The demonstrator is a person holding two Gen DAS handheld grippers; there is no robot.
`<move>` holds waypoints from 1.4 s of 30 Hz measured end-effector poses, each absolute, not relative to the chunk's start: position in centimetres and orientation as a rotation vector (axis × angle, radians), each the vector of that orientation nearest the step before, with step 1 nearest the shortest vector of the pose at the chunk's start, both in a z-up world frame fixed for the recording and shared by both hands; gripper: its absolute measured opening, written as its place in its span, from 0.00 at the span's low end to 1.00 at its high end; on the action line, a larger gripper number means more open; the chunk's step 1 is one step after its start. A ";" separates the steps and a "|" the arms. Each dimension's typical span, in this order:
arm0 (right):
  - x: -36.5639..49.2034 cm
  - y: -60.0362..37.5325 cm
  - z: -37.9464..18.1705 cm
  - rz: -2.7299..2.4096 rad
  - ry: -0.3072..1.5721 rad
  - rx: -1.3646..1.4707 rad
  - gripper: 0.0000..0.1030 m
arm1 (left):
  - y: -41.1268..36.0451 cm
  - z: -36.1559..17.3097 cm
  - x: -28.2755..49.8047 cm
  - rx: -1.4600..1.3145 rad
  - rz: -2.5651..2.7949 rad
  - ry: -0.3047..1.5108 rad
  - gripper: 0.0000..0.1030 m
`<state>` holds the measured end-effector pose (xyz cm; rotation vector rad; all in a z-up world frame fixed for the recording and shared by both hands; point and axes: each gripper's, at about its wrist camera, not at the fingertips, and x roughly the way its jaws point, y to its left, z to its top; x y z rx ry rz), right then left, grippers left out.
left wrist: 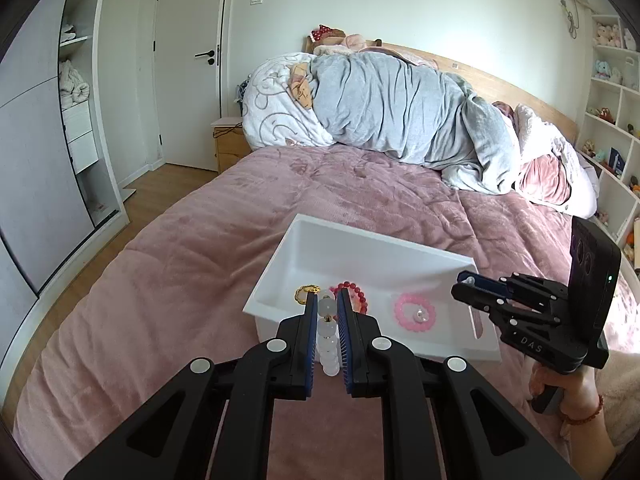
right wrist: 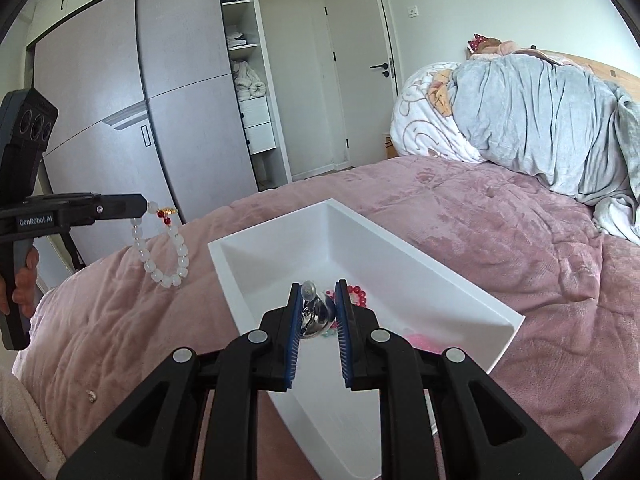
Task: Organize jewelry
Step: 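Carry the white bracelet with the left tool over the white box while the right tool carries the pendant there, then open the right tool to drop the pendant into the box while the left tool releases the white bracelet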
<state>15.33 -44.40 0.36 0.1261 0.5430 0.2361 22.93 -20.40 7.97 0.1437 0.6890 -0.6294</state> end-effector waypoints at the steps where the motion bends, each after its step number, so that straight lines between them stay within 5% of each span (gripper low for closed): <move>1: 15.5 -44.8 0.3 0.224 0.543 0.124 0.17 | -21.0 8.3 23.3 0.151 -0.631 0.685 0.15; 11: 17.6 -47.0 -0.8 0.185 0.589 0.115 0.17 | -27.0 7.3 28.1 0.142 -0.680 0.739 0.15; 32: 23.0 -46.2 -6.3 0.164 0.871 0.015 0.17 | -33.0 -3.9 34.4 0.311 -0.643 0.949 0.15; 37: 23.0 -45.9 -6.1 0.151 0.866 0.002 0.18 | -33.5 -4.6 34.1 0.332 -0.630 0.945 0.38; 42: 22.3 -45.7 -4.4 0.125 0.820 -0.017 0.52 | -33.3 -3.4 32.8 0.333 -0.626 0.887 0.53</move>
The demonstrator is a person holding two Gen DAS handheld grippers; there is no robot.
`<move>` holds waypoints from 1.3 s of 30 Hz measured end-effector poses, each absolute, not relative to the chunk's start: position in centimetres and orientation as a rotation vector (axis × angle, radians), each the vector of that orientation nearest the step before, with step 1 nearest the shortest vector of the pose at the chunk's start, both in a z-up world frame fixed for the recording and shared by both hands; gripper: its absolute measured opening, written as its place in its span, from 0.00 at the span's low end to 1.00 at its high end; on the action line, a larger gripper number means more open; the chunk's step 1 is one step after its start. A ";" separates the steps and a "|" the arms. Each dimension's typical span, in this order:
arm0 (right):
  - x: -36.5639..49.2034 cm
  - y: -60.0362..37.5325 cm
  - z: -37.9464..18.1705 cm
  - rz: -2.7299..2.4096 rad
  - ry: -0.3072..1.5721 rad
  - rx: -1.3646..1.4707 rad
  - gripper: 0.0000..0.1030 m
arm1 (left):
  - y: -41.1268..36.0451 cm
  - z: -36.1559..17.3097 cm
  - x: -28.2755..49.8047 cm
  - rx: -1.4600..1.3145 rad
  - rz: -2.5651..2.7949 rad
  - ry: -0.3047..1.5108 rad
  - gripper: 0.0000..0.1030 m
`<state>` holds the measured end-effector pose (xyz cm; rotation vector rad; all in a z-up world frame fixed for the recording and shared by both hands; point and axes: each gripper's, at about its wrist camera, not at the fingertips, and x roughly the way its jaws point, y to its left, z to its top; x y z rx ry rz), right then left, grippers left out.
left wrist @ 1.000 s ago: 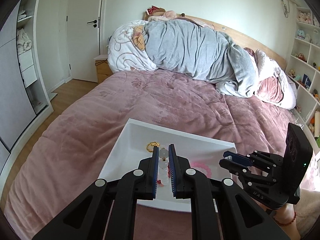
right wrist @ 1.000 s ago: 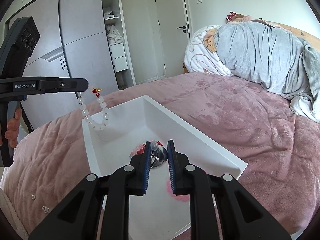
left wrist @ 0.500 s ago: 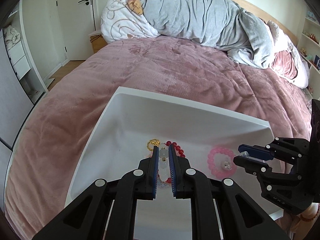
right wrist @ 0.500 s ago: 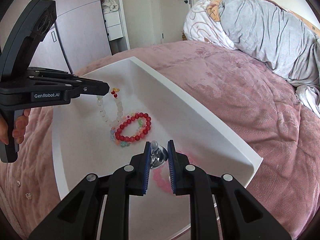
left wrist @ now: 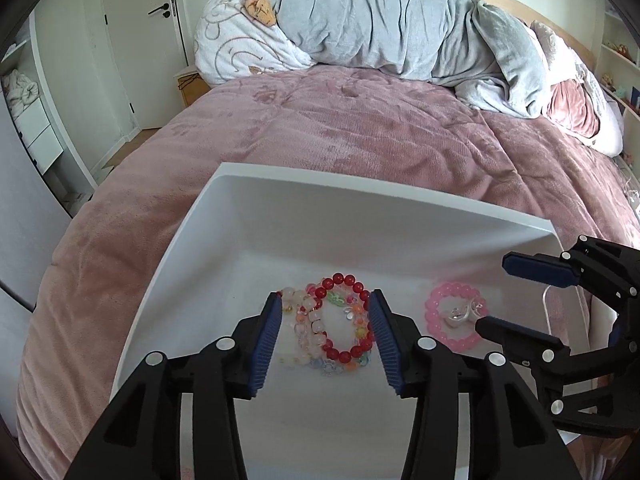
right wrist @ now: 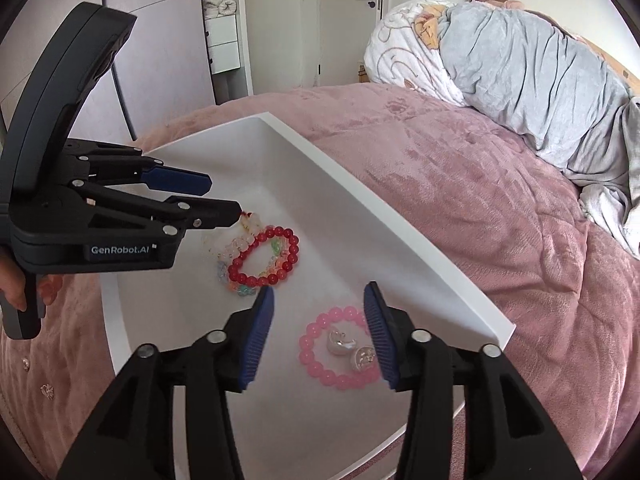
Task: Organize jewelry
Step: 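Open the right tool to drop the pendant into the box while the left tool releases the white bracelet, then move the left tool to the silver pendant while the right tool approaches the silver spiky charm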
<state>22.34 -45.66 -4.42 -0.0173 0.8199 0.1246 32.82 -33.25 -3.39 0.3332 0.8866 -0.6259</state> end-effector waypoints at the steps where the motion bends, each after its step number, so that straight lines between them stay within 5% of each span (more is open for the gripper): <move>1: 22.1 -45.6 -3.9 0.119 0.806 -0.014 0.53 | -32.9 -2.8 32.5 0.318 -0.622 0.867 0.57; 7: 20.6 -45.0 -0.8 0.107 0.716 -0.024 0.66 | -29.6 2.2 30.4 0.256 -0.585 0.708 0.75; 16: 17.9 -42.3 3.6 0.149 0.597 -0.033 0.74 | -22.9 8.5 26.3 0.158 -0.529 0.587 0.89; 25: 14.5 -37.6 6.6 0.305 0.471 -0.065 0.83 | -14.5 10.2 20.9 0.109 -0.448 0.526 0.93; 39: 11.9 -30.7 5.8 0.519 0.437 -0.079 0.94 | -4.6 5.4 15.0 0.097 -0.300 0.604 0.95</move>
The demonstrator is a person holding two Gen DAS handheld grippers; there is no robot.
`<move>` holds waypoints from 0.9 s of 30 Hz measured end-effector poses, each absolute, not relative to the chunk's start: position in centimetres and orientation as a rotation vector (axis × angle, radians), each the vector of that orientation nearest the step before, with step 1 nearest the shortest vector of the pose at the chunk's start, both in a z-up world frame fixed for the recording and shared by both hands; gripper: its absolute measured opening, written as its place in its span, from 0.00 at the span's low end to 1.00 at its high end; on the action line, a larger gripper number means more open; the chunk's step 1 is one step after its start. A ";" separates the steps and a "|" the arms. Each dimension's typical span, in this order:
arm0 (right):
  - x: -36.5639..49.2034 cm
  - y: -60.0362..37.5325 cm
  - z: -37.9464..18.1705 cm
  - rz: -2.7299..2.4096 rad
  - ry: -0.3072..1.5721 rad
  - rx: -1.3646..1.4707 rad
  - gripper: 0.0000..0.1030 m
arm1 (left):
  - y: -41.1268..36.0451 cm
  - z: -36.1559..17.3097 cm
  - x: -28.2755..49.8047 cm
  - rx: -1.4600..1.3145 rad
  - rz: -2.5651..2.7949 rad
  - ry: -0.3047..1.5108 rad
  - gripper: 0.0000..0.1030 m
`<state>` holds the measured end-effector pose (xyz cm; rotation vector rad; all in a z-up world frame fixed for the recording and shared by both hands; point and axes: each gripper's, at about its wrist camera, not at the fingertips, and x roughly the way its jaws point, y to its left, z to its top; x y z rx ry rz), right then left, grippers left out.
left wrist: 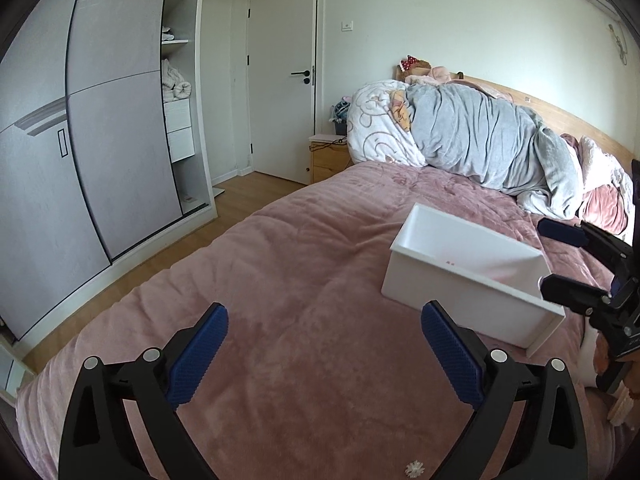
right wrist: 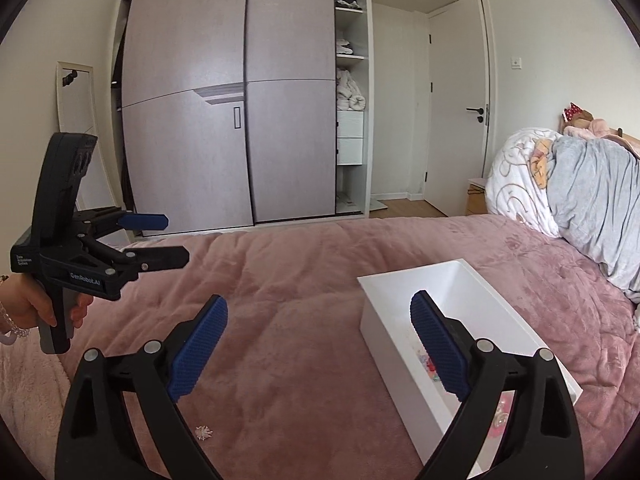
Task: Organize jewelry
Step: 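Move the left tool to the silver pendant while the right tool approaches the silver spiky charm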
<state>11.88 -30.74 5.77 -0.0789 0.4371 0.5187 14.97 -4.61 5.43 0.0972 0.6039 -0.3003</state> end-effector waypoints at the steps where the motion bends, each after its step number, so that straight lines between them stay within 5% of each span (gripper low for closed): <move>1: 11.7 -30.3 5.7 0.530 0.428 -0.086 0.96 | -4.3 4.9 14.8 0.107 -0.291 0.615 0.95; 27: 9.9 -20.4 -7.2 0.823 0.676 -0.345 0.91 | -5.0 -8.0 10.6 0.456 -0.547 0.910 0.95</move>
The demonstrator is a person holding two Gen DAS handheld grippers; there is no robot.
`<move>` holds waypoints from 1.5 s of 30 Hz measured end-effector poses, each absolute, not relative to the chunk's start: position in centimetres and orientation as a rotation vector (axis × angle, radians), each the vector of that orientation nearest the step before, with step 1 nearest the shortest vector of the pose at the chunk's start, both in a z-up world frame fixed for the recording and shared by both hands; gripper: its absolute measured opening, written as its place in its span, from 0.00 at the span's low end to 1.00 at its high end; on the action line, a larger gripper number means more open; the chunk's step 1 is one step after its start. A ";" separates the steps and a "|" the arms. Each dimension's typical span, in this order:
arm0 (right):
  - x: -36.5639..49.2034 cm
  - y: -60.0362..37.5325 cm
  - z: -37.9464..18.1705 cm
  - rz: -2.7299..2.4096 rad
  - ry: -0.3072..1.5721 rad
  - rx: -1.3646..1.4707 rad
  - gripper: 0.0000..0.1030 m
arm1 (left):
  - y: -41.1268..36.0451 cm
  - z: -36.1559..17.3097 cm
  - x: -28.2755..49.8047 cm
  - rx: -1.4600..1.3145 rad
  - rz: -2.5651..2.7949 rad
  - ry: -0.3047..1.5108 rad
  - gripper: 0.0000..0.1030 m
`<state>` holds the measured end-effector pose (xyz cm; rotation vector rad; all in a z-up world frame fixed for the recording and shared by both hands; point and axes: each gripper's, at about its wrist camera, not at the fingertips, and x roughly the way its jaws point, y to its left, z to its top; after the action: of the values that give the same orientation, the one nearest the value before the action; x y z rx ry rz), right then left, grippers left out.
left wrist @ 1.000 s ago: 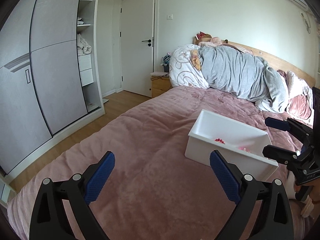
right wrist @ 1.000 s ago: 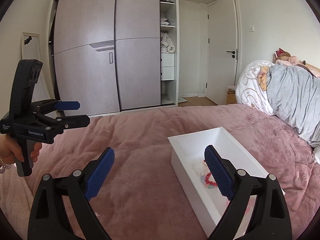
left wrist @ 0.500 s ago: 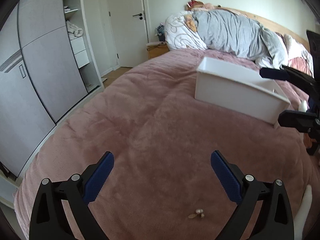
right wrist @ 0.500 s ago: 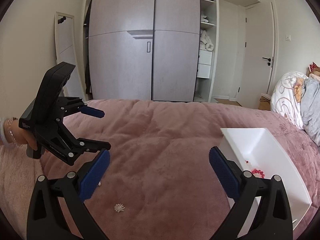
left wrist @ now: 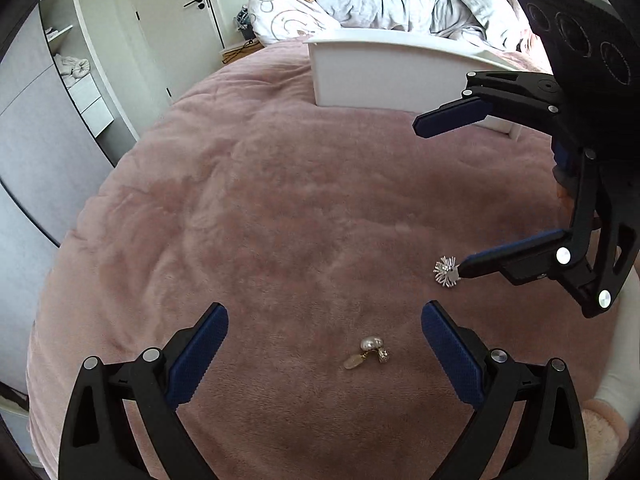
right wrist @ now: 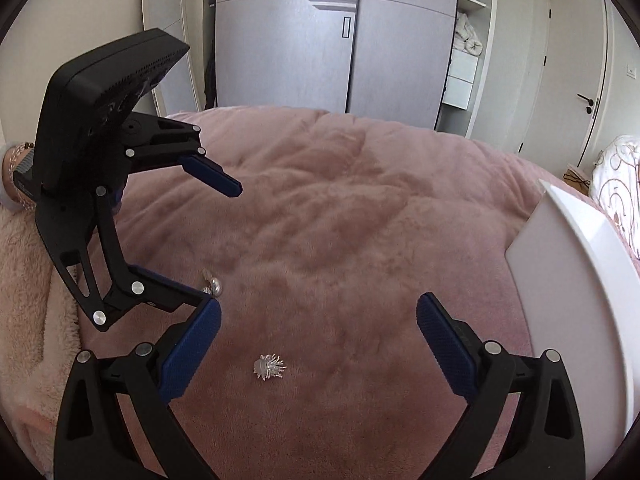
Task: Organize jewelry
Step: 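Move the left tool to the silver pendant while the right tool approaches the silver spiky charm, then grasp the silver pendant with the left tool while the right tool grasps the spiky charm, then carry the pendant with the left tool into the white box while the right tool carries the charm there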
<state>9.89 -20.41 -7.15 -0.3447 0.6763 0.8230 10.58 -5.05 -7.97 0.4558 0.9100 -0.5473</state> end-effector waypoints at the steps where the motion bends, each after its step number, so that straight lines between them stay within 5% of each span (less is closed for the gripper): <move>1: 9.9 -20.2 -7.5 0.828 0.689 -0.348 0.90 | -5.0 -8.2 10.6 0.457 -0.550 0.920 0.95; 6: 9.8 -19.6 -9.2 0.844 0.732 -0.378 0.81 | -4.7 -8.8 10.5 0.457 -0.559 0.941 0.94; 10: 9.7 -19.3 -10.2 0.848 0.761 -0.397 0.67 | -4.7 -9.4 10.4 0.466 -0.568 0.971 0.65; 14: 9.7 -19.0 -11.2 0.864 0.802 -0.405 0.45 | -4.9 -9.9 10.1 0.495 -0.577 0.976 0.57; 21: 9.7 -19.3 -11.4 0.900 0.822 -0.362 0.23 | -5.1 -10.1 9.4 0.498 -0.628 0.988 0.26; 45: 9.6 -22.5 -8.7 0.845 0.757 -0.283 0.17 | -4.7 -8.2 9.4 0.484 -0.549 0.961 0.24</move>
<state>9.64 -22.54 -8.68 -0.2831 0.7574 0.8446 9.44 -4.72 -8.16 0.4838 0.9610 -0.5486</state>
